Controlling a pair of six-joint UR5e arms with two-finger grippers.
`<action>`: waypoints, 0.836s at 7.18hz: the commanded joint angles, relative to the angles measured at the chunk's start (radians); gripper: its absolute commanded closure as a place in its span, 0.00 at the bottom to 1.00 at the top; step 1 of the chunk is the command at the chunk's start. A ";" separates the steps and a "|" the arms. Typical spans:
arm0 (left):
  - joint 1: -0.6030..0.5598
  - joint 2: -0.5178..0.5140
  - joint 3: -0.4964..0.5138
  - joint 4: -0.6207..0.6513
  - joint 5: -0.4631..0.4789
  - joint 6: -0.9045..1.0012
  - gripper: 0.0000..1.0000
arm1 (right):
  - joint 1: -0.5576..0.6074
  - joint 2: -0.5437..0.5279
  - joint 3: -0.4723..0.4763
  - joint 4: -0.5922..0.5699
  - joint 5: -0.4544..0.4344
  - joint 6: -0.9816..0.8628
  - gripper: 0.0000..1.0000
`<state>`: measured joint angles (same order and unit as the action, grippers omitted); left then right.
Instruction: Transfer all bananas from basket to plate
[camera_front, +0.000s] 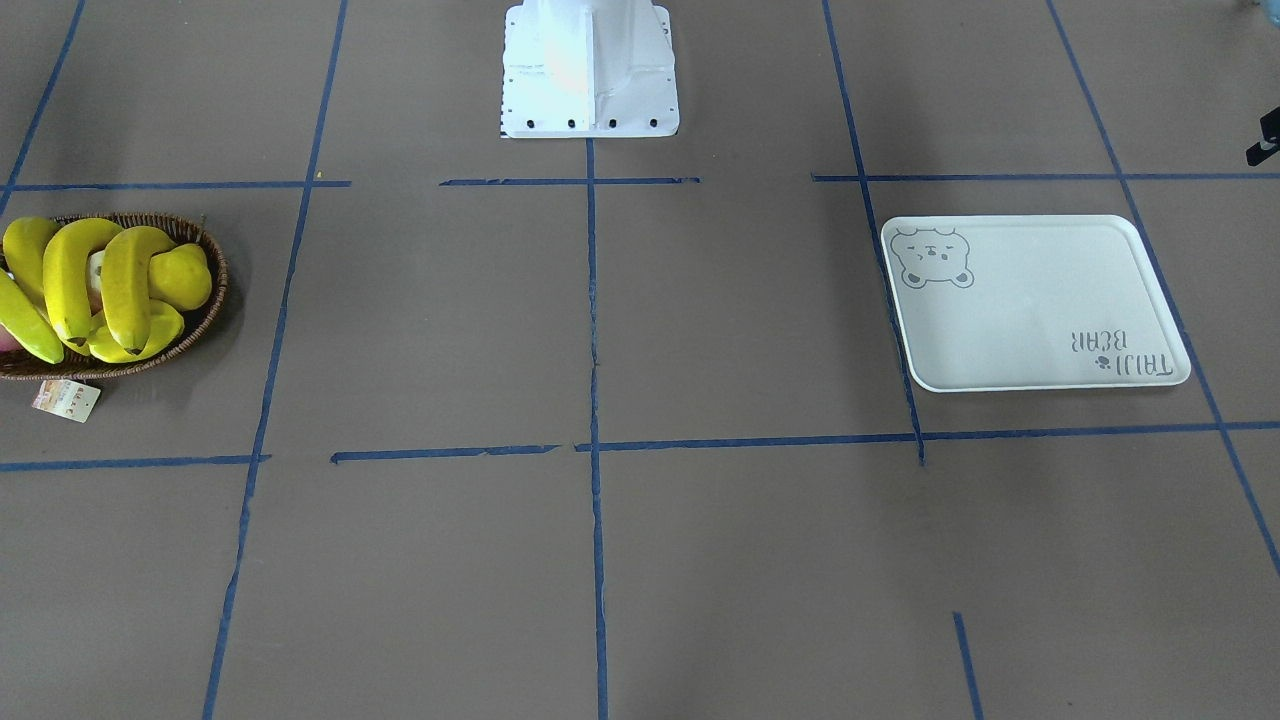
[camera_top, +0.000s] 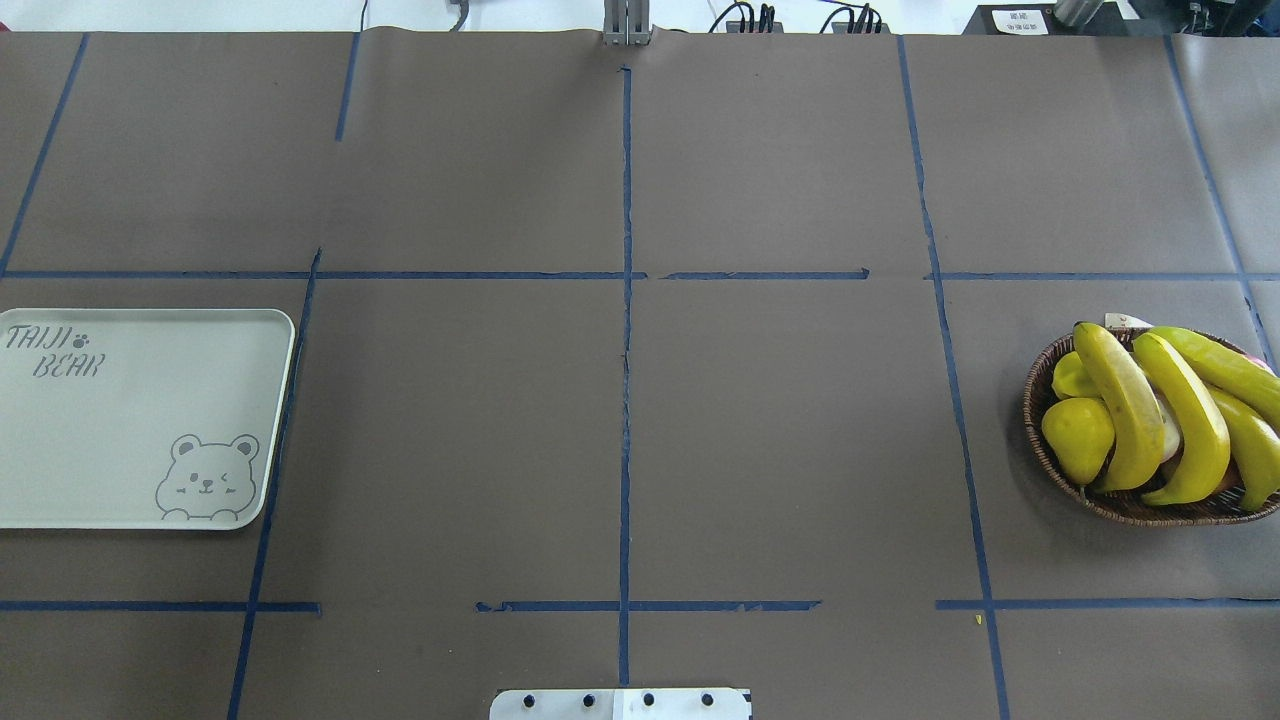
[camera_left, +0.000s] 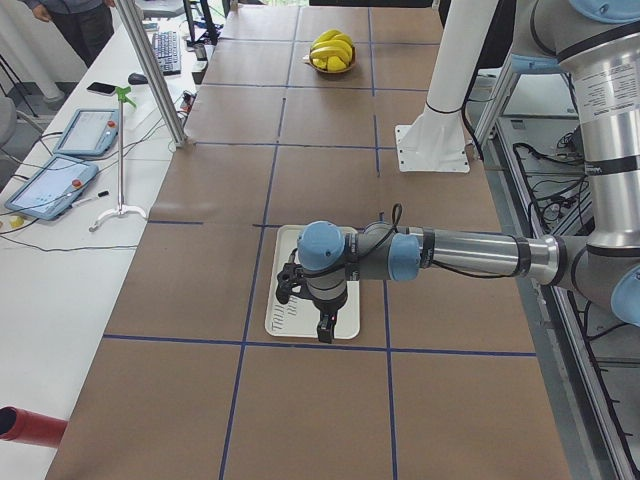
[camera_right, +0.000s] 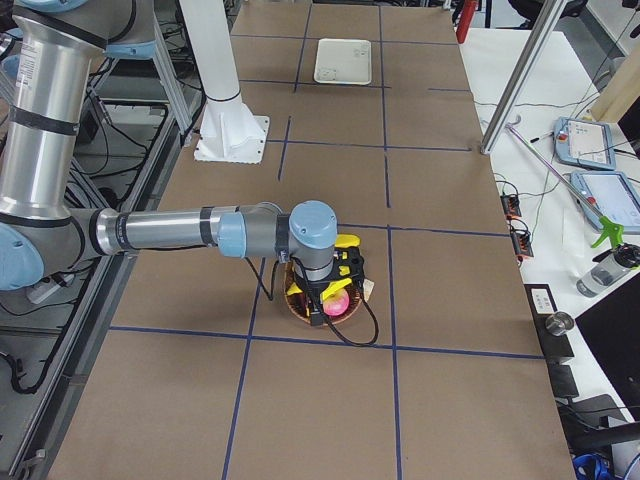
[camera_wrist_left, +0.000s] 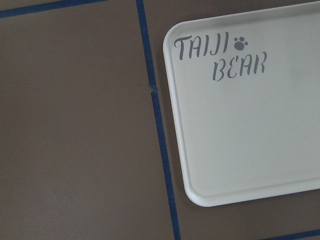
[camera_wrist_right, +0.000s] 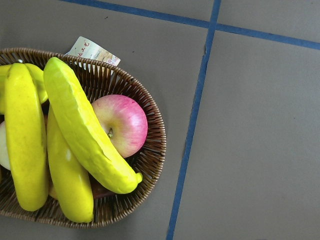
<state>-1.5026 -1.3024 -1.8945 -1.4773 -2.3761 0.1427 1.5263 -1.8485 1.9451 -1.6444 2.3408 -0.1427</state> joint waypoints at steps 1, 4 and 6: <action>0.001 0.000 0.002 0.000 0.000 0.002 0.00 | -0.002 0.000 0.000 0.002 0.000 0.000 0.00; 0.002 -0.002 0.014 -0.001 0.000 0.000 0.00 | -0.093 0.000 -0.035 0.192 -0.003 0.036 0.00; 0.002 -0.002 0.015 -0.001 0.000 0.000 0.00 | -0.141 -0.009 -0.055 0.357 0.008 0.025 0.01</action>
<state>-1.5004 -1.3037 -1.8813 -1.4785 -2.3761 0.1428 1.4262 -1.8505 1.9007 -1.3944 2.3460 -0.1111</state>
